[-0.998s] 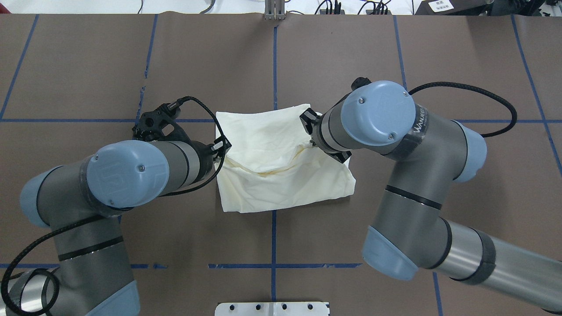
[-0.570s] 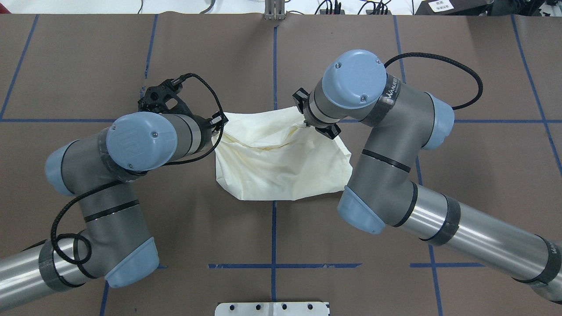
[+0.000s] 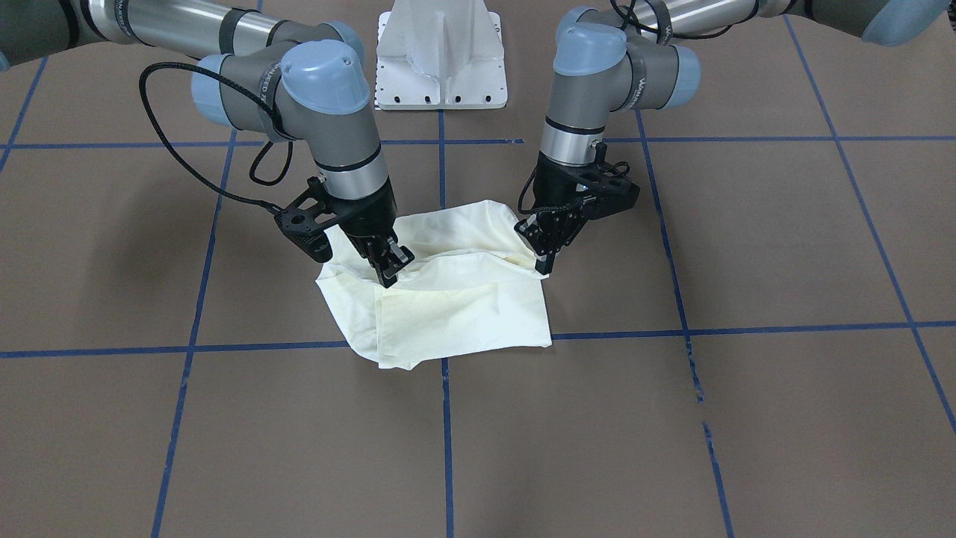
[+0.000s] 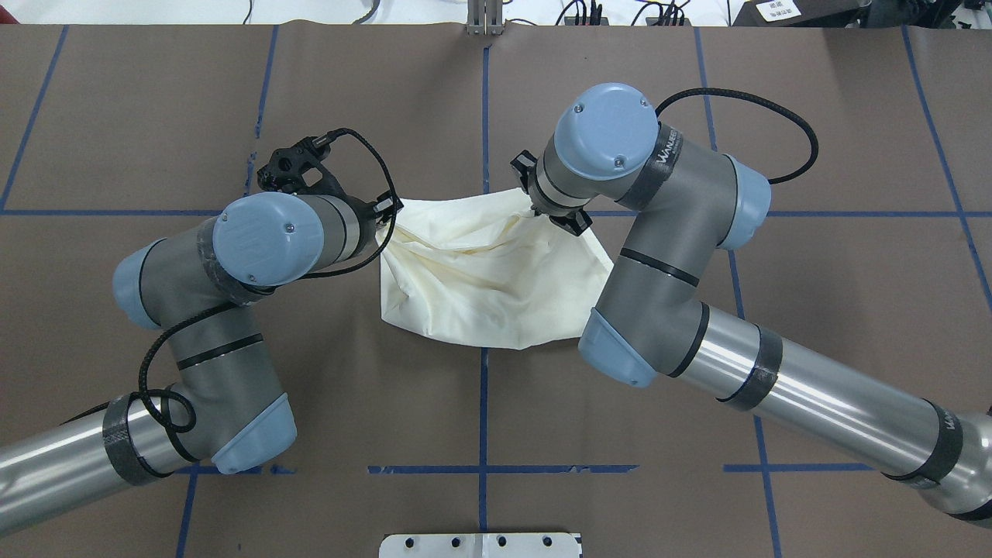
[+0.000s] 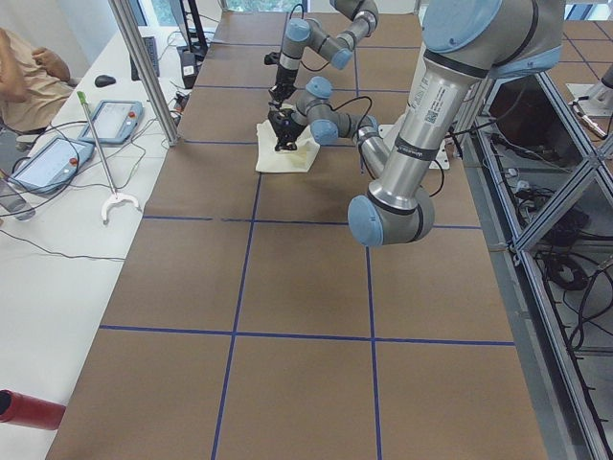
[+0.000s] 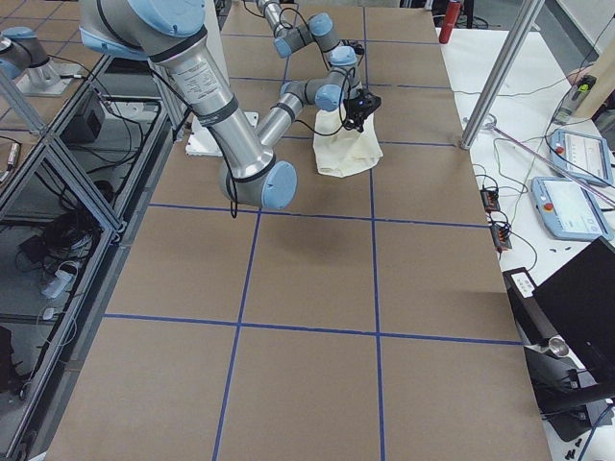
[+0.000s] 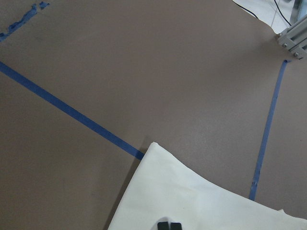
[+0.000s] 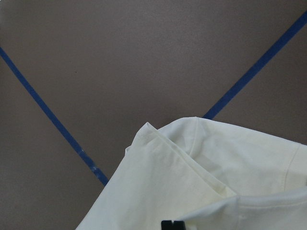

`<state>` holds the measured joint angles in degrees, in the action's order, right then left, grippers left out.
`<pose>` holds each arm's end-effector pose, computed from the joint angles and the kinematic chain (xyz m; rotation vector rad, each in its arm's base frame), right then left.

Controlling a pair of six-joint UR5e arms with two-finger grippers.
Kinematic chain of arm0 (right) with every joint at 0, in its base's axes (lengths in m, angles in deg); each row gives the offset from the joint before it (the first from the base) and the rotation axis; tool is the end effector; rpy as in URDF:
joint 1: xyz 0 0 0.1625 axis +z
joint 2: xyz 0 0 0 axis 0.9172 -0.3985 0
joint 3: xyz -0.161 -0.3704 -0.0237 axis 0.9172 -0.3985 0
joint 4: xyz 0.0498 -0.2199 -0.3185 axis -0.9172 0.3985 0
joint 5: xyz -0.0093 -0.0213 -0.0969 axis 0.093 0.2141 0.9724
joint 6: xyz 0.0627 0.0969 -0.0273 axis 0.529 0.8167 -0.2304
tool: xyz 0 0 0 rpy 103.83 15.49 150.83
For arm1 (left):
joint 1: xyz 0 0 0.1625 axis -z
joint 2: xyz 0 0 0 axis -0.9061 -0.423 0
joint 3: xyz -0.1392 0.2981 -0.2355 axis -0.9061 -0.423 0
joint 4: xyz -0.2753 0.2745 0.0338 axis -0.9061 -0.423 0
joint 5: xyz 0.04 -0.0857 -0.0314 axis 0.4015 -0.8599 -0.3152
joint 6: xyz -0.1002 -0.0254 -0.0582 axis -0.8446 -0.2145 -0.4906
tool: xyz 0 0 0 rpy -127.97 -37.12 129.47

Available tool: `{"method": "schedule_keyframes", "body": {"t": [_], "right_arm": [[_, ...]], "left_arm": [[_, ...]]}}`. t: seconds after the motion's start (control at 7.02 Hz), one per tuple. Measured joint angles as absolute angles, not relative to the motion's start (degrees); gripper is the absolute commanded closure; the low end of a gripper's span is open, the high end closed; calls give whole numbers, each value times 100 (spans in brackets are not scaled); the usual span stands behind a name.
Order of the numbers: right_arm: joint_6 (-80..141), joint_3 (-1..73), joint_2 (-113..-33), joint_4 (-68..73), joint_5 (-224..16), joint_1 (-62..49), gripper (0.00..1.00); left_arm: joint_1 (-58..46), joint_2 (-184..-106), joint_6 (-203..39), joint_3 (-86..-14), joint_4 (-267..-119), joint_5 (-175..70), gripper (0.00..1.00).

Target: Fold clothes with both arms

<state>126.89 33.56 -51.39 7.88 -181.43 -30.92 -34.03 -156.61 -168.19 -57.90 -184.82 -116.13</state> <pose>-0.4999 -0.4948 0.2123 -0.0790 -0.9289 0.8712 0.4779 -0.4541 0.2535 0.2604 1.0001 -0.7085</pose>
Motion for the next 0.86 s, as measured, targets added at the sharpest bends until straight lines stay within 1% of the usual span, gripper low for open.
{"method": "schedule_keyframes", "body": {"t": [0.43, 0.57, 0.71, 0.86], "right_arm": [[12601, 2808, -5031, 372, -18144, -3022, 100], [12533, 2608, -5006, 178, -18145, -2976, 100], [12503, 2348, -4989, -120, -18145, -2951, 100], [12495, 2138, -4976, -376, -18144, -2942, 100]], "left_arm": [[-3288, -15764, -16539, -5095, -19369, -11606, 100], [-3218, -15802, -16451, -4827, -19696, -11609, 66], [-3144, -15871, -16364, -4612, -19954, -11618, 64], [-3034, -15924, -16240, -4517, -20196, -11747, 67]]}}
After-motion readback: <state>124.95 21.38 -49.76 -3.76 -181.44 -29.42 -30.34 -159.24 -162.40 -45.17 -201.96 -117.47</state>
